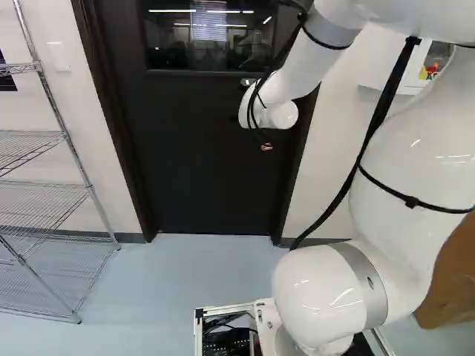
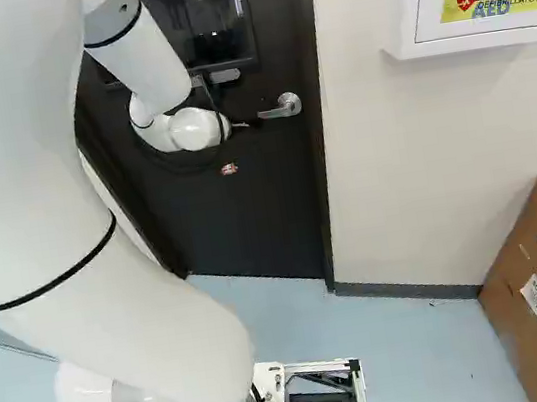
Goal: Open the door and move inside
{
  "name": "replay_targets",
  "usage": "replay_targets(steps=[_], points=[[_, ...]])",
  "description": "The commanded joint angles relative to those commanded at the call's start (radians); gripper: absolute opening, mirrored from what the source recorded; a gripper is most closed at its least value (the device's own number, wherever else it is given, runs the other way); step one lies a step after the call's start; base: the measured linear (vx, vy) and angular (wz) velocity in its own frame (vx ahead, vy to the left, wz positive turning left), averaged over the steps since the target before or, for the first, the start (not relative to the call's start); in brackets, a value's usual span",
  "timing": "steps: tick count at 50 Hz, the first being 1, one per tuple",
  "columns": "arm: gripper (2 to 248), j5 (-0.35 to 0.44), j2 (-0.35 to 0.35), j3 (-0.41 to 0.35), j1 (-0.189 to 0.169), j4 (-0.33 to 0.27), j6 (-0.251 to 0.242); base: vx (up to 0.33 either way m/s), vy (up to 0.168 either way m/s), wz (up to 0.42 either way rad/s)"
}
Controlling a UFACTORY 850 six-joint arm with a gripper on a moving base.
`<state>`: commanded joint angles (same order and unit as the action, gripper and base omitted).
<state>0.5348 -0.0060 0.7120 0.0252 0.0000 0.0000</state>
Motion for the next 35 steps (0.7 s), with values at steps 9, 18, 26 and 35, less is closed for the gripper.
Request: replay_targets(steps=[9, 18, 26, 35], points=[[247, 0.0, 0.017, 0.004, 0.0, 0.0, 0.0, 0.0, 0.0, 0.0], [247, 0.0, 0.033, 0.008, 0.0, 0.0, 0.0, 0.0, 0.0, 0.0], [247, 0.0, 0.043, 0.015, -0.002, 0.0, 0.0, 0.0, 0.0, 0.0], [247, 0.0, 0.047, 0.031, -0.01, 0.0, 0.0, 0.0, 0.0, 0.0]])
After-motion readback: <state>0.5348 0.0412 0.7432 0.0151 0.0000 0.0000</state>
